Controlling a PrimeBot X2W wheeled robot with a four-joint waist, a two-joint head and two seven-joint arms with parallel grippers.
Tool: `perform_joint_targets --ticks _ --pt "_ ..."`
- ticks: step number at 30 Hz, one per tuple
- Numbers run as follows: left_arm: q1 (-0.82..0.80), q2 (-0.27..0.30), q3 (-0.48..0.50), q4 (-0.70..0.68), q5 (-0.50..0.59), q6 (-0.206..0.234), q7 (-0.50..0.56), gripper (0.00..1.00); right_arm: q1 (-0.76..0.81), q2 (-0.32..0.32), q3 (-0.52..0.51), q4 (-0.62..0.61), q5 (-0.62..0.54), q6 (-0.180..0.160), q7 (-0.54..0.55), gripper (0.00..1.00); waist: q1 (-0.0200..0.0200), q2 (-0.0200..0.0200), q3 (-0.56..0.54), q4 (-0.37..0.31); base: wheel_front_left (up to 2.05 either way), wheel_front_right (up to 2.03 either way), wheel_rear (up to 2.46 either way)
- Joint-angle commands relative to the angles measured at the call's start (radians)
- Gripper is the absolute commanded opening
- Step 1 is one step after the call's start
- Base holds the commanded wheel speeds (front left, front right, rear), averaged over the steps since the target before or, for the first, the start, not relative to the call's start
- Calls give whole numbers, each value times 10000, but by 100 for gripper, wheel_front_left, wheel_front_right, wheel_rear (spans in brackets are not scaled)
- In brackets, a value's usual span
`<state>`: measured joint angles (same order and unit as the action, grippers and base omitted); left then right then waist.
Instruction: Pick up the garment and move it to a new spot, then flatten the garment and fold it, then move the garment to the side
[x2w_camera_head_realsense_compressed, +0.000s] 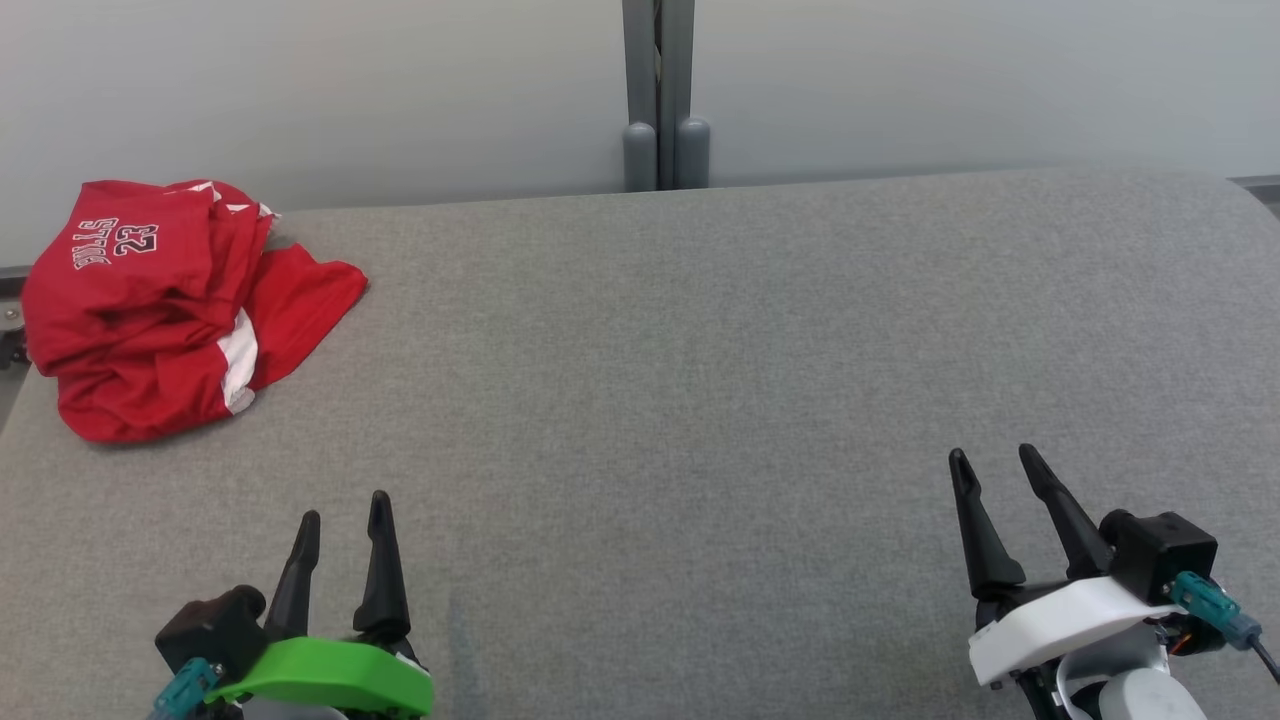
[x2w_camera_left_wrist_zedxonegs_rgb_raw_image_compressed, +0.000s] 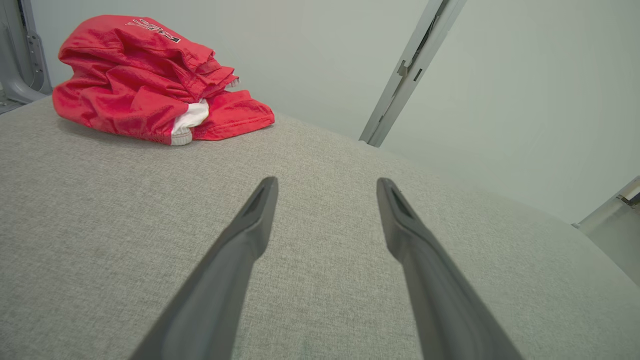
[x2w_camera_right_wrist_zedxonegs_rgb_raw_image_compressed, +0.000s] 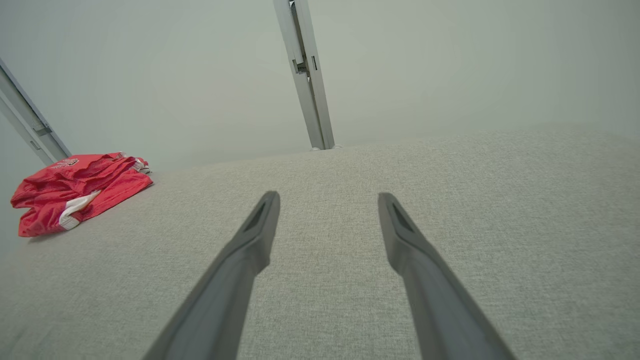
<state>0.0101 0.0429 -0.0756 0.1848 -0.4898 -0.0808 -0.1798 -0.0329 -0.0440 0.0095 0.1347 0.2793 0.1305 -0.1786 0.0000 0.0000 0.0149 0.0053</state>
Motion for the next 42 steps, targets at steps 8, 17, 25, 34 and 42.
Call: perform_joint_targets --ticks 8,17,25,34,42 --pt "138 86 -108 77 734 -56 -264 100 96 -61 85 -146 -812 2 -277 100 0 0 -10 -15 0 0 0" --pt "193 93 -195 187 1397 -11 -449 100 149 -69 96 -102 -1440 3 -458 100 0 0 -3 -13 0 0 0" --pt "260 98 -164 310 1841 19 -603 100 167 -75 179 -138 -1906 3 -617 100 0 0 15 -12 0 0 0" --pt "350 104 -161 424 2318 89 -769 100 199 -82 182 -29 -2320 2 -782 100 0 0 21 -7 0 0 0" --pt "388 108 -236 572 2600 118 -851 100 227 -86 181 59 -2631 2 -881 100 0 0 14 12 0 0 0"
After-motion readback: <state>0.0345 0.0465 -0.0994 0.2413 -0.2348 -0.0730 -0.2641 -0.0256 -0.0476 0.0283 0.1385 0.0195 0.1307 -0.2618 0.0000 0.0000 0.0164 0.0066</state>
